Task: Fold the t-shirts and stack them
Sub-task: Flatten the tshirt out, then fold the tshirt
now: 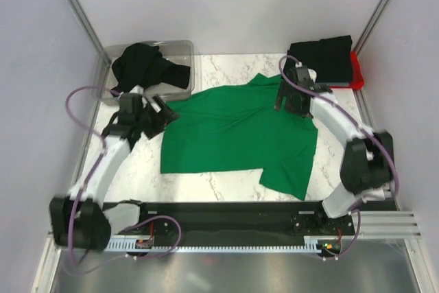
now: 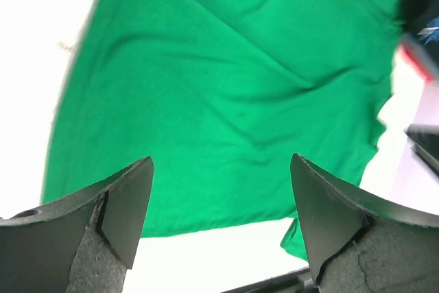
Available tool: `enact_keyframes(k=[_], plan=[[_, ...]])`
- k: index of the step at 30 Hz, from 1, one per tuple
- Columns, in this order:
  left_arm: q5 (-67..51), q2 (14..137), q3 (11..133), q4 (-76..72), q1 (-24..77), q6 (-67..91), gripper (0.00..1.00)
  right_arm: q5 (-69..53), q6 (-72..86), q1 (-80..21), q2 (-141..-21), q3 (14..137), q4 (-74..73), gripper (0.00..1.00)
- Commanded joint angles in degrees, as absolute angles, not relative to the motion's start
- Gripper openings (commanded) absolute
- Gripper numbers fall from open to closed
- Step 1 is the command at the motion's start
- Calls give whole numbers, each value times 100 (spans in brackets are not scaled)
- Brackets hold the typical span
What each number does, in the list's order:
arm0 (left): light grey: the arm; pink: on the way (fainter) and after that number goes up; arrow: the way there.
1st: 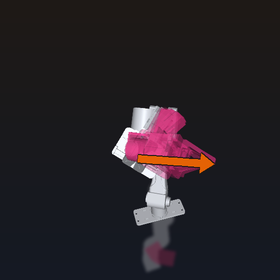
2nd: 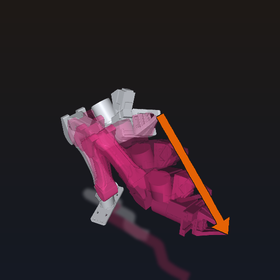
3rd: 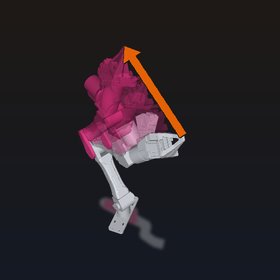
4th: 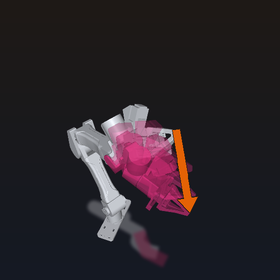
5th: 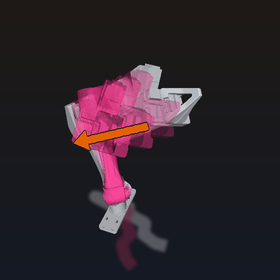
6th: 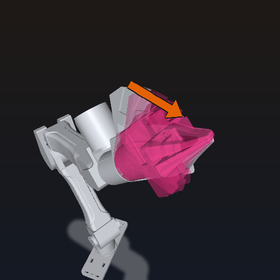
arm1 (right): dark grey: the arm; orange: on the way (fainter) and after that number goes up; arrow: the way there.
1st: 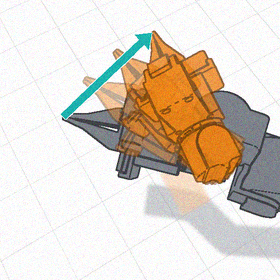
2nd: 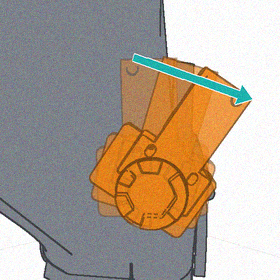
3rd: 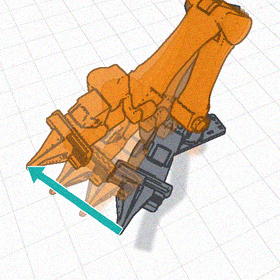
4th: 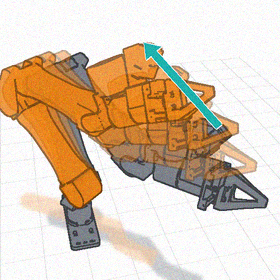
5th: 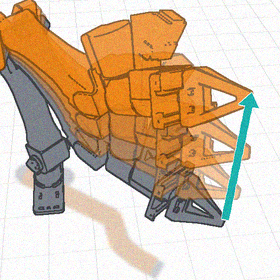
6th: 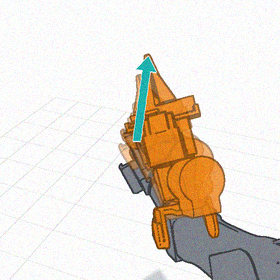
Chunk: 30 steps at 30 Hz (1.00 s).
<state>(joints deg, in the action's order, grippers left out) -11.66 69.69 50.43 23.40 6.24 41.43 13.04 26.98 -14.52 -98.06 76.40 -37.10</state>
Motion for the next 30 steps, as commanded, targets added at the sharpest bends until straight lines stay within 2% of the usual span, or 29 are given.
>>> enact_keyframes(k=[1, 4, 8, 13, 20, 25, 30], plan=[[-364, 5596, 4344, 3259, 624, 4628, 88, 2012, 3444, -1450, -8039, 6340, -3981, 98], [-325, 4462, 3160, 3559, 633, 5253, 86, 1478, 3892, -1459, -6887, 5109, -3999, 98], [-18, 3641, 2488, 3928, 642, 5773, 84, 731, 4052, -1476, -5628, 4106, -4218, 98], [368, 4033, 2417, 4148, 922, 6107, 82, 703, 4586, -1547, -4246, 3516, -4939, 98], [870, 4526, 2101, 3745, 1037, 6363, 78, 773, 5027, -1635, -3911, 3129, -5028, 98], [738, 4921, 1961, 3236, 1037, 6416, 64, 827, 5168, -1679, -4157, 3085, -4914, 98], [747, 5308, 1960, 2699, 1037, 6381, 55, 457, 5378, -1714, -4657, 2769, -4465, 98]])
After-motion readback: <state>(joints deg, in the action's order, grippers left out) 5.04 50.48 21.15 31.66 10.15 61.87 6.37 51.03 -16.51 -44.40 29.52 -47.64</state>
